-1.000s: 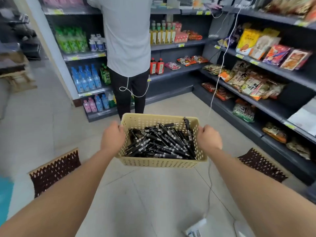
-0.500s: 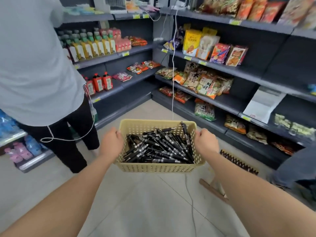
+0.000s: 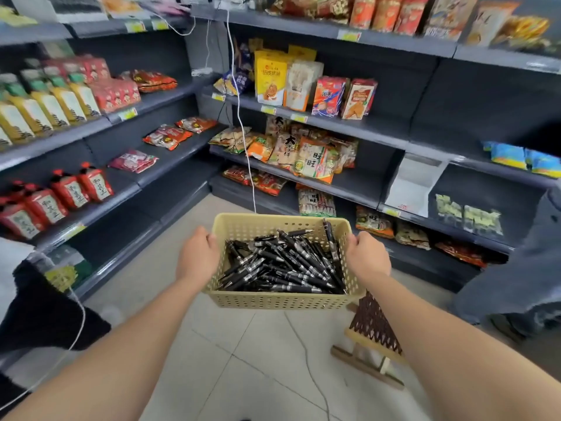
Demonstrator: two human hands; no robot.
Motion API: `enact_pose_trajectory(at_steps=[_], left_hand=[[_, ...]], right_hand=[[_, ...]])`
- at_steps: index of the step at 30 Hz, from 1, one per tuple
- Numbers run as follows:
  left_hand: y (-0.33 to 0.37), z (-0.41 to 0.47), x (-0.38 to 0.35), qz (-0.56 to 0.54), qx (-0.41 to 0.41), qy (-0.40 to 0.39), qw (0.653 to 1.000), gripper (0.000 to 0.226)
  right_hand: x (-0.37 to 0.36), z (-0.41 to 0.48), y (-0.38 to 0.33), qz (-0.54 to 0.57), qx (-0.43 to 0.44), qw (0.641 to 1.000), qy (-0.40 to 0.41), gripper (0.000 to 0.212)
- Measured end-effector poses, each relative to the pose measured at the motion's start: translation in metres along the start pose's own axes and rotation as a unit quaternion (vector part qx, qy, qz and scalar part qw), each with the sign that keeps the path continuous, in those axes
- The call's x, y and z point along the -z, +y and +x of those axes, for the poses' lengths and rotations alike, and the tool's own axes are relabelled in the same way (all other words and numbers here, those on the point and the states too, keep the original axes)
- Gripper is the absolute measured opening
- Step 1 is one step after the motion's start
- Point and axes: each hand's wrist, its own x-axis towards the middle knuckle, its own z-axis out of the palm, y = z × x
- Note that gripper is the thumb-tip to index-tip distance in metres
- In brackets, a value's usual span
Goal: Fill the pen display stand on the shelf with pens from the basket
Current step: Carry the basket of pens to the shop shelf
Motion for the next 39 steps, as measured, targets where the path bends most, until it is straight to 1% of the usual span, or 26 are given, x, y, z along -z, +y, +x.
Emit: enact_pose_trajectory(at_steps=[5, 10, 16, 19, 25, 29, 35, 39], left_hand=[[0.037, 0.077, -0.035, 0.004, -0.032, -0.034, 0.999, 0.025], [0.083, 0.134, -0.073, 0.018, -0.051, -0.064, 0.997, 0.023], [0.138, 0.202, -0.142, 0.002, -0.067, -0.093, 0.993, 0.023], [0.167, 0.233, -0.176, 0.000, -0.073, -0.094, 0.993, 0.024], [0.219, 0.286, -0.232, 0.000, -0.077, -0.107, 0.991, 0.022], [0.250, 0.322, -0.266, 0.000, -0.082, -0.116, 0.990, 0.022], [0.287, 0.386, -0.332, 0.008, -0.090, -0.146, 0.985, 0.022], [0.310, 0.429, -0.379, 0.011, -0.089, -0.158, 0.983, 0.021]], right_hand=[[-0.001, 0.063, -0.007, 0.008, -0.038, 0.999, 0.024, 0.038], [-0.003, 0.128, 0.002, 0.021, -0.081, 0.996, 0.032, 0.038], [0.000, 0.222, 0.021, 0.012, -0.112, 0.993, 0.044, 0.036], [0.005, 0.270, 0.032, -0.003, -0.121, 0.991, 0.048, 0.037], [0.014, 0.353, 0.051, -0.029, -0.125, 0.991, 0.044, 0.042], [0.015, 0.406, 0.060, -0.033, -0.127, 0.991, 0.039, 0.041], [0.000, 0.495, 0.073, -0.042, -0.144, 0.988, 0.021, 0.040], [-0.013, 0.557, 0.081, -0.047, -0.158, 0.986, 0.003, 0.042]])
